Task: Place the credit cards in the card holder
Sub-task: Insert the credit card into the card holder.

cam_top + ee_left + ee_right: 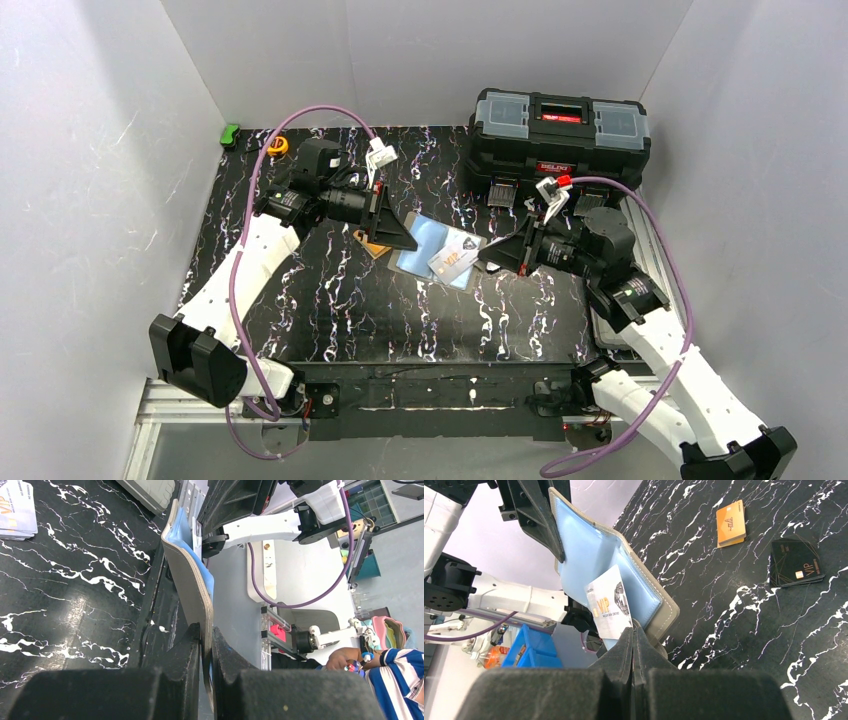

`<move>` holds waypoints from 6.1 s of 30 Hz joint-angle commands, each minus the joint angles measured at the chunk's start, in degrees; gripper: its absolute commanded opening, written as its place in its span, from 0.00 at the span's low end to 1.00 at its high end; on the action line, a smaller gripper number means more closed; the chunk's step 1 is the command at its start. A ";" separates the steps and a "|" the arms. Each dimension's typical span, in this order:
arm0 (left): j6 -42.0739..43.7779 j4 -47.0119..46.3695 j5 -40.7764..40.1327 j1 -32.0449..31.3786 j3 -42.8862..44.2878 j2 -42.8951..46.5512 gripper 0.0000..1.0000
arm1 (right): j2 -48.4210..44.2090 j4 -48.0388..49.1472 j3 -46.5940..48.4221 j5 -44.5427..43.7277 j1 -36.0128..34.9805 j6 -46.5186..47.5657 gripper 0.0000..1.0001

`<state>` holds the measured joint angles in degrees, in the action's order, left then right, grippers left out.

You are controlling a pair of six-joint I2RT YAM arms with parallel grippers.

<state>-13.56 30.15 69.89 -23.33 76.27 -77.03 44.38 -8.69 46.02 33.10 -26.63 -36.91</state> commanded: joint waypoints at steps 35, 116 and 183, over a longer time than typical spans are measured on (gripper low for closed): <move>-2.53 -3.02 2.47 -1.34 -0.23 1.80 0.00 | 7.89 2.43 6.21 6.16 -0.34 3.68 0.01; -12.10 -4.33 -15.70 -2.58 -5.33 4.64 0.00 | 14.08 -4.70 14.42 -8.81 -7.34 6.09 0.39; -19.66 -31.38 -32.58 0.46 -41.49 -11.34 0.13 | 51.61 -9.43 12.66 -11.45 -17.31 9.14 0.21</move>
<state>-33.67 -1.37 38.96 -22.70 35.29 -90.41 95.96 -14.50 56.31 24.27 -43.90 -30.30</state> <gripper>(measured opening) 0.124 0.218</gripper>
